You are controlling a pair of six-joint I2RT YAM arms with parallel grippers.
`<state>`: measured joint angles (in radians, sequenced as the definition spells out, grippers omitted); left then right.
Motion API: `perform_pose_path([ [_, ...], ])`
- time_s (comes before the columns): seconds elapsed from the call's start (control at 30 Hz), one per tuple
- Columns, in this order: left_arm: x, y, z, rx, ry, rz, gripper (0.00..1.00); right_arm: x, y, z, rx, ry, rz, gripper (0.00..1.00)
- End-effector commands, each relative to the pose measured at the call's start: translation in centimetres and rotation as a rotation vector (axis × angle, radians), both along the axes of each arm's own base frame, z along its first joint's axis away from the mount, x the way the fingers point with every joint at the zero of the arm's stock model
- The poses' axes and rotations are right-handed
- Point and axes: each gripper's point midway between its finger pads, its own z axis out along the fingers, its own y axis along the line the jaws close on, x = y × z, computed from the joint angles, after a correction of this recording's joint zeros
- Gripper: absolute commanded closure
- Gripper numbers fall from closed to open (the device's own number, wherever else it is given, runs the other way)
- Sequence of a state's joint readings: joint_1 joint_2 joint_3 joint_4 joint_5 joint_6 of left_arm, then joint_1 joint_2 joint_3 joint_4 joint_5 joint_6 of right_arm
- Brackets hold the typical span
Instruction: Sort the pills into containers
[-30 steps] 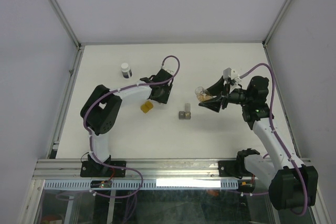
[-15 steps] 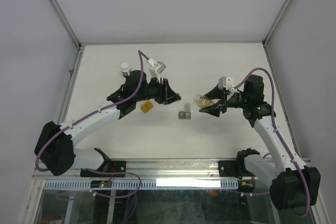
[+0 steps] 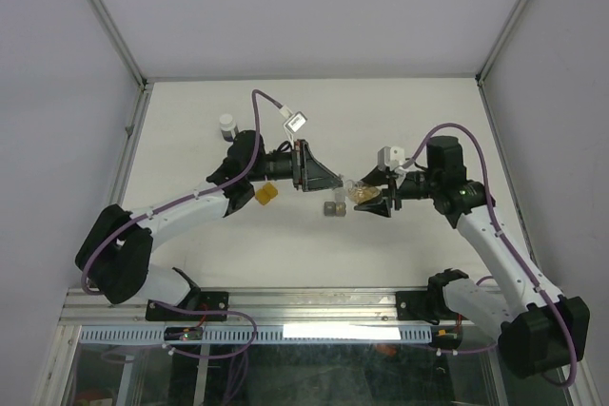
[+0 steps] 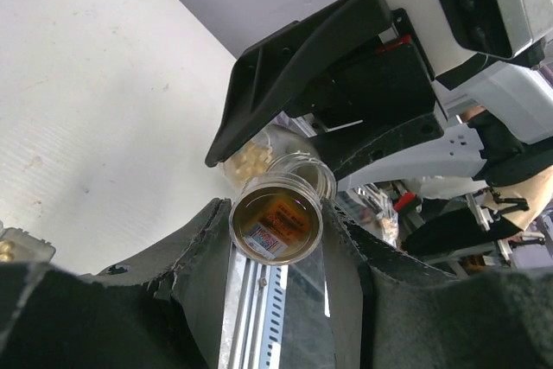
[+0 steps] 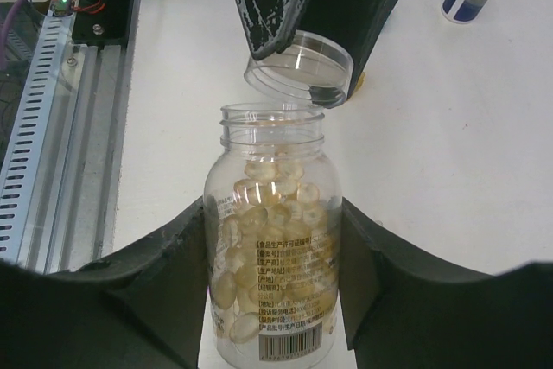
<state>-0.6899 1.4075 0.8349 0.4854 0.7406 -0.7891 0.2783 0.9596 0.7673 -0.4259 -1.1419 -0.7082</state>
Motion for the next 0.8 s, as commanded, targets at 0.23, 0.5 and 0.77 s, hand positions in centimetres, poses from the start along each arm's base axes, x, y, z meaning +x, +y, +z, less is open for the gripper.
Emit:
perform_pose_path([
  [0.23, -0.4, -0.7, 1.0, -0.068, 0.007, -0.047, 0.81, 1.4, 0.7, 1.2, -0.045, -0.048, -0.034, 1.0],
  [0.5, 0.0, -0.9, -0.7, -0.024, 0.025, -0.022, 0.81, 1.3, 0.9, 1.4, -0.047, -0.042, -0.032, 1.0],
  [0.77, -0.6, -1.2, -0.2, -0.024, 0.012, -0.034, 0.81, 2.0, 0.8, 1.2, -0.064, -0.033, -0.074, 1.0],
])
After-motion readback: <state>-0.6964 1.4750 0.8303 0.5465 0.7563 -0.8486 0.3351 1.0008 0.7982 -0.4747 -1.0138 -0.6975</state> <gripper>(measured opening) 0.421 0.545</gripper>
